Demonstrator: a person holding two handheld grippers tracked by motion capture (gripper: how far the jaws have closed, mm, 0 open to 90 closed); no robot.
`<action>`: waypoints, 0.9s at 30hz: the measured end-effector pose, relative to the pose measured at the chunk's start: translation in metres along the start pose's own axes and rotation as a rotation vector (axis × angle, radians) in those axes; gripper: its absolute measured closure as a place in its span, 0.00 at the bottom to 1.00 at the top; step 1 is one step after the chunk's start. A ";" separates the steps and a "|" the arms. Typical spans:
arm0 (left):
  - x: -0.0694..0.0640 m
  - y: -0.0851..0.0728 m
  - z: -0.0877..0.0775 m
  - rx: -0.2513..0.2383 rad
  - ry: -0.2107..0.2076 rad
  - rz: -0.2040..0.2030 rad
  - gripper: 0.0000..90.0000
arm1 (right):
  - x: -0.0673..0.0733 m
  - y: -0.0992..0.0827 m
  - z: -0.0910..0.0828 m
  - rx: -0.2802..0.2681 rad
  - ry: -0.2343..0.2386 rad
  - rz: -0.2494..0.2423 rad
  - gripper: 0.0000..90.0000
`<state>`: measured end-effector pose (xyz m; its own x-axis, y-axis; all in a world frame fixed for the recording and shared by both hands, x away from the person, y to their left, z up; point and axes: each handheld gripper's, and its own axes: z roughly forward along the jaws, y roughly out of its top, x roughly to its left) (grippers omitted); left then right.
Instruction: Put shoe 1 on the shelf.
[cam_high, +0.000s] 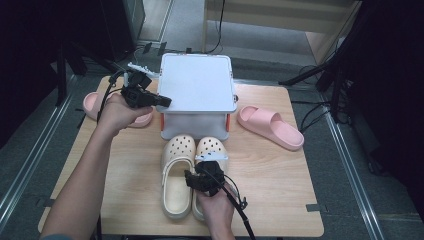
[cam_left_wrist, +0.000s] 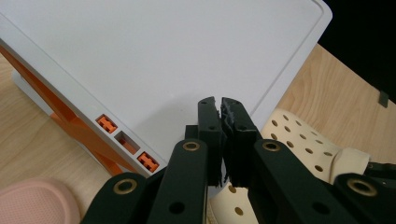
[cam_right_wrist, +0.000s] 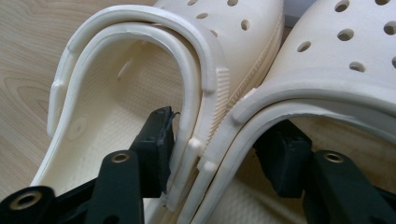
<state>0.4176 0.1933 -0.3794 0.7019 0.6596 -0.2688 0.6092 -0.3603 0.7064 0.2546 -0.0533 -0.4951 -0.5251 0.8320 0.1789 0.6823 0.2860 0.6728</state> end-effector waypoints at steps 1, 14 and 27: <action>0.000 0.000 0.000 0.000 0.002 0.000 0.97 | 0.000 0.001 0.000 0.006 0.002 0.009 0.57; 0.000 -0.002 0.000 -0.011 0.002 0.003 0.97 | -0.009 0.005 -0.006 0.053 0.039 0.087 0.72; -0.001 -0.003 -0.001 -0.015 0.004 -0.002 0.96 | -0.014 0.023 -0.023 0.030 0.088 -0.049 0.75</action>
<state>0.4148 0.1939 -0.3808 0.6991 0.6630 -0.2679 0.6053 -0.3492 0.7153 0.2656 -0.0697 -0.4656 -0.6000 0.7721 0.2093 0.6687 0.3405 0.6610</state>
